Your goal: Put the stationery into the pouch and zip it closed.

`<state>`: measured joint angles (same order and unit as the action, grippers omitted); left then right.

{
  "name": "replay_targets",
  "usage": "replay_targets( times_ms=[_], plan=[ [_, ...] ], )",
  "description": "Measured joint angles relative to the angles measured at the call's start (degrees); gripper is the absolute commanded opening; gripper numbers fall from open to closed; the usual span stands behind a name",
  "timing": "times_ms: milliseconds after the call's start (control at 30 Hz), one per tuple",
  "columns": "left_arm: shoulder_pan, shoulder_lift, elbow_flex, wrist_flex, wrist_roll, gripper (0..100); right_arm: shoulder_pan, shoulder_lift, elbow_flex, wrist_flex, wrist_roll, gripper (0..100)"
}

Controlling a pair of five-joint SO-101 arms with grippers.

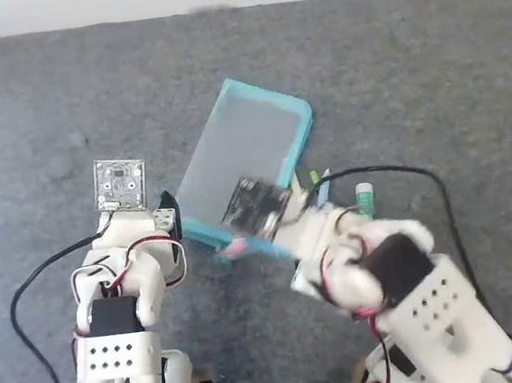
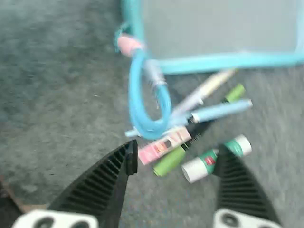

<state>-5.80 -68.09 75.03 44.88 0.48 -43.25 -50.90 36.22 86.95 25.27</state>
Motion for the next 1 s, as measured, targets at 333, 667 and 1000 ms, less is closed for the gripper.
replay_targets(
  times_ms=[333, 667, 1000],
  plan=[
    [0.35, 0.0, 0.0, 0.0, 0.0, 10, -4.13, 2.64, 7.03, -8.35, -6.24, 36.9],
    [-20.66, 0.0, -9.58, 9.58, -0.44, 17, -4.22, 9.14, 10.02, -18.9, -10.73, 36.9],
    [-50.55, 0.0, -16.53, 11.16, -12.4, 22, -15.03, 29.54, 0.35, -21.89, -20.48, 36.9]
  ],
)
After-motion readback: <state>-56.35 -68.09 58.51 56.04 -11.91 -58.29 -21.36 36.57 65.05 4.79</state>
